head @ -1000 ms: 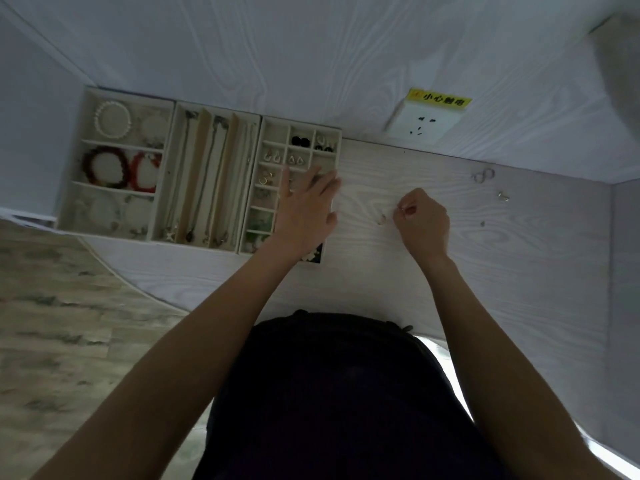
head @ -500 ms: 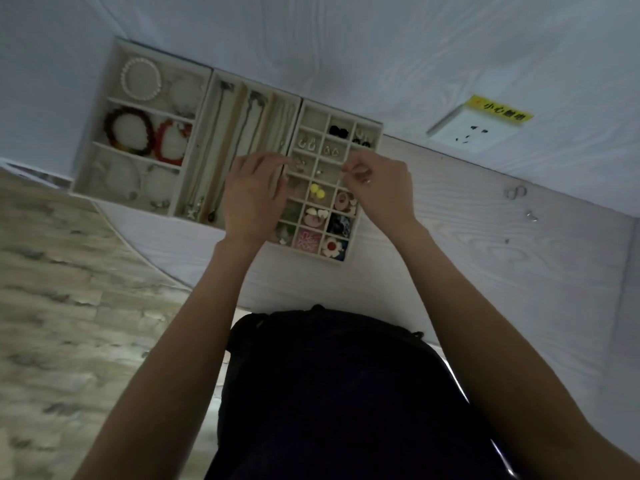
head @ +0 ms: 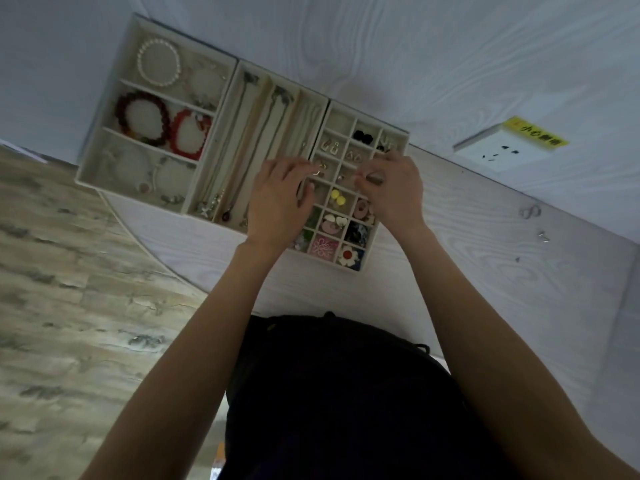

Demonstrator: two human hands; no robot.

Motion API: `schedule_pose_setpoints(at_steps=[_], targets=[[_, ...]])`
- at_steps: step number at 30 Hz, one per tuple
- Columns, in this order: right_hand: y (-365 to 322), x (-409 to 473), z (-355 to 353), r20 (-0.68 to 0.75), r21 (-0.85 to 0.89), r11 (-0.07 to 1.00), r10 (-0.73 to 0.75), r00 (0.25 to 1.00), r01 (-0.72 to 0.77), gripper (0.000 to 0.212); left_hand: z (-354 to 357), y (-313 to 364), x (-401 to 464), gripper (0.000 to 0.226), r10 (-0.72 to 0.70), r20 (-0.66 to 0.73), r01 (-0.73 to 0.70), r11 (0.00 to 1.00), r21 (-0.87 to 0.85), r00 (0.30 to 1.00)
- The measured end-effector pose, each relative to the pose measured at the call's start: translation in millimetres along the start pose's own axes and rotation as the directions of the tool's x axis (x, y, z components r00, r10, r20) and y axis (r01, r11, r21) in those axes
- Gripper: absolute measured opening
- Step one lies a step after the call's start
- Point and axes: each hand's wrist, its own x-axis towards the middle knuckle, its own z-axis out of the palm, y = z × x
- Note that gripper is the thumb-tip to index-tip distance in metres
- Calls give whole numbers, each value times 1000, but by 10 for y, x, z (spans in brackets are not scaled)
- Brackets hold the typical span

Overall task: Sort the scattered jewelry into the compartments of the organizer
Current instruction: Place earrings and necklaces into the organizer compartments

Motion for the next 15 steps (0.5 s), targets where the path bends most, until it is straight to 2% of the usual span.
schedule_pose_setpoints(at_steps=[3, 8, 11, 15], targets=[[14, -6, 28, -19, -43, 999, 0, 1000, -1, 19, 2, -2, -7, 24, -2, -6, 1, 1000, -25, 1000], [19, -8, -24, -177, -72, 997, -34, 984, 22, 17, -12, -9, 25, 25, -5, -9, 5, 999, -40, 1000], [58, -20, -10, -144, -102, 992, -82, 986, 68, 13, -11, -9, 28, 25, -6, -10, 5, 999, -39, 1000], [37, -15, 51, -59, -223, 961, -178, 982, 161, 10, -16, -4, 18, 24, 13, -16, -14, 999, -32, 1000]])
